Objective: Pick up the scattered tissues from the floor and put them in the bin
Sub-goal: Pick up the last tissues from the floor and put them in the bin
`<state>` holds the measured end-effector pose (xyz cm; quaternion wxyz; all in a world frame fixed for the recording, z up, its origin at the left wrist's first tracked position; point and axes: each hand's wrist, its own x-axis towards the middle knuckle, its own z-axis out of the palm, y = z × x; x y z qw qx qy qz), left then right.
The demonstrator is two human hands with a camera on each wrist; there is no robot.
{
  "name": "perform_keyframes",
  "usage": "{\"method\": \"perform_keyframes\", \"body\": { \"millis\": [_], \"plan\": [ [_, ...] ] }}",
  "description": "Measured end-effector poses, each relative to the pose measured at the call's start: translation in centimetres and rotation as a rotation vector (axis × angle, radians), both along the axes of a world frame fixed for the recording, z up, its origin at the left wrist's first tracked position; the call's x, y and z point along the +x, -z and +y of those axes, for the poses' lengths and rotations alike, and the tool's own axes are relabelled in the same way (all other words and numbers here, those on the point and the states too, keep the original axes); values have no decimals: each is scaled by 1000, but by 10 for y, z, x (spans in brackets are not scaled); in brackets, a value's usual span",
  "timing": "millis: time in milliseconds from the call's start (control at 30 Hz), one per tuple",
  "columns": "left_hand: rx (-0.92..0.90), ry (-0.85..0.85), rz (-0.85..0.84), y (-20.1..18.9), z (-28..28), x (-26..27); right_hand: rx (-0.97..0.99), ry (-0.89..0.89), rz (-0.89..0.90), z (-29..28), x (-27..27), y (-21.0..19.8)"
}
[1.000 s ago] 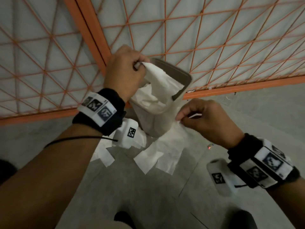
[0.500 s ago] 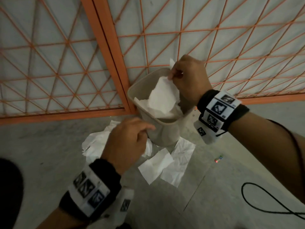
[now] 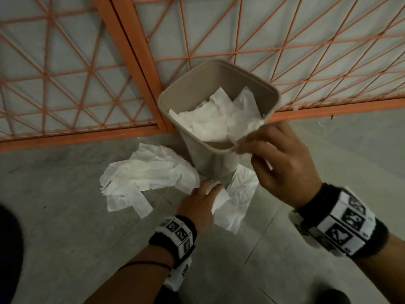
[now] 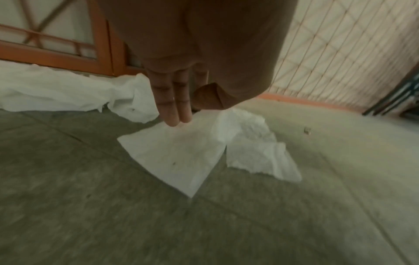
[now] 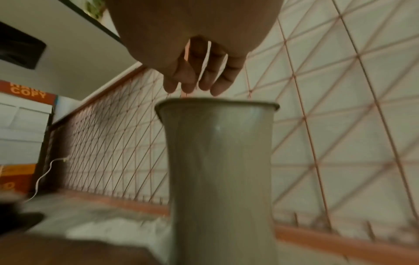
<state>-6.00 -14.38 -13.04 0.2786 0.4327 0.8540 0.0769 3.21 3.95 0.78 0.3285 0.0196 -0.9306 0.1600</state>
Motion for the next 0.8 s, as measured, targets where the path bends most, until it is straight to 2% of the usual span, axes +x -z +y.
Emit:
{"method": "perform_keyframes", "body": {
  "millis": [100,200,367,433,533,600,700,800],
  "plan": [
    [-66,74,73,21,3,0,-57,-52,-86,-7,28,50],
    [-16,85,107,35,-5,-1,-116,-30,-284,-14,39,100],
    [171,-45,28,31,-25,1,10,89,-710,-25,42,165],
    [219,-113,-29,16,-31,5,51,108,-799,-26,47,183],
    [358,-177,-103,-22,-40,10,63,81,-730,-24,57,195],
    [449,-137,-112,-59,-43,11,56,61,-664,-22,62,192],
    [572,-97,-29,-130,-34,7,31,49,-695,-19,72,183],
    [789,-107,85,-195,-13,-6,-78,32,-700,-15,79,178]
  ]
}}
